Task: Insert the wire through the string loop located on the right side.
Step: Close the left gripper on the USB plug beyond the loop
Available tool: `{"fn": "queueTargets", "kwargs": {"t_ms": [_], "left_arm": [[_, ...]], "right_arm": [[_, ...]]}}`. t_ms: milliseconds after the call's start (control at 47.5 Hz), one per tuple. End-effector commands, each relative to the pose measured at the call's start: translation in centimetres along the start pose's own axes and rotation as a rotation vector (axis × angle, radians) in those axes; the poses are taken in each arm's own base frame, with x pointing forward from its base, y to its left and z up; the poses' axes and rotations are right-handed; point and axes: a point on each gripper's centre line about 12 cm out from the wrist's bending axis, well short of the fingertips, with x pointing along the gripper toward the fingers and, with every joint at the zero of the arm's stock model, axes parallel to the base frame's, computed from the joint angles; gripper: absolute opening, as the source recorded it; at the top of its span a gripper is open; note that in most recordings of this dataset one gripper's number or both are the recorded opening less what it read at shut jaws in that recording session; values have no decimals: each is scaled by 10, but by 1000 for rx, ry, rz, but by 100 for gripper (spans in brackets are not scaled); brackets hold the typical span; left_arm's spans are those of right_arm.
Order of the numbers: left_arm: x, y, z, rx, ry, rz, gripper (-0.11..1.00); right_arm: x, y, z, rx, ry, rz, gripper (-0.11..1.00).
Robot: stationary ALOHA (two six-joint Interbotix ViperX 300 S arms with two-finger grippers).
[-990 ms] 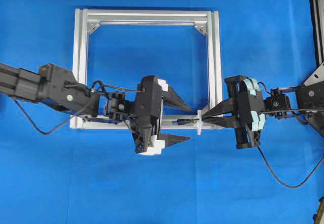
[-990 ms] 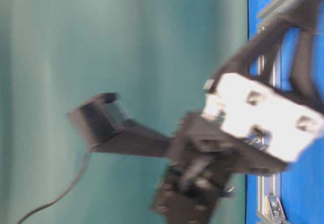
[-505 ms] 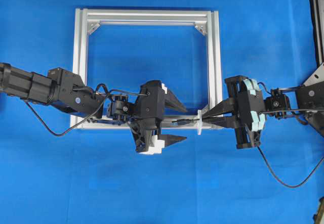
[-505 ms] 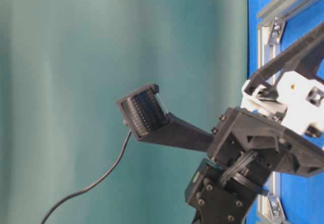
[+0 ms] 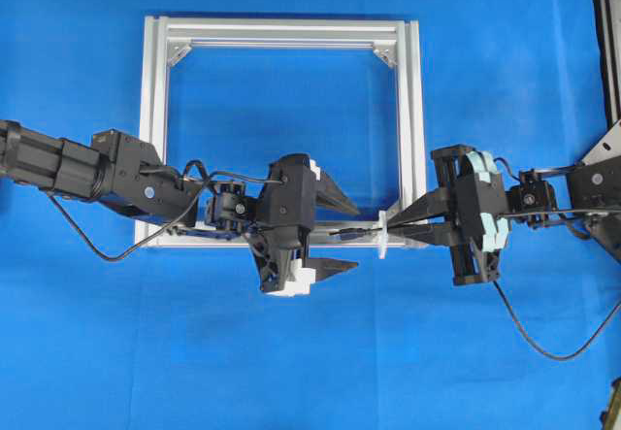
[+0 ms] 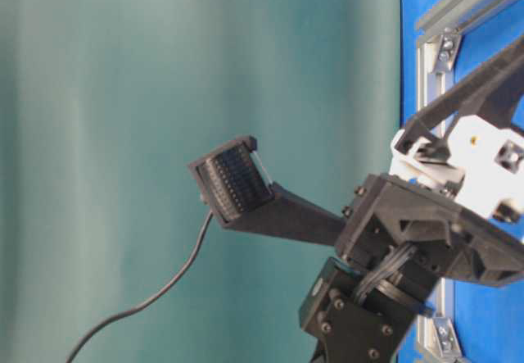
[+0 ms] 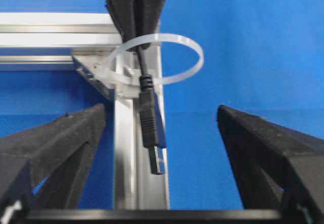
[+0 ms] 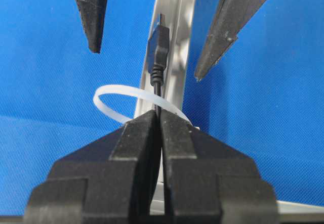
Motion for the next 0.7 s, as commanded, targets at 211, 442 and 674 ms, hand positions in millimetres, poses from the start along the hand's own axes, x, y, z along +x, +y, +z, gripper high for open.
{"fn": "queueTargets", "kwargs": {"t_ms": [211, 442, 674], "left_arm": [[-2, 0, 15, -4, -43, 0, 84], [-1, 5, 17, -10, -47, 9, 36], [-1, 7, 17, -11, -38, 12, 8]], "right_arm": [[1, 2, 8, -2, -27, 5, -3], [1, 2, 8, -4, -26, 6, -3], [1, 2, 6, -7, -10, 6, -3]]}}
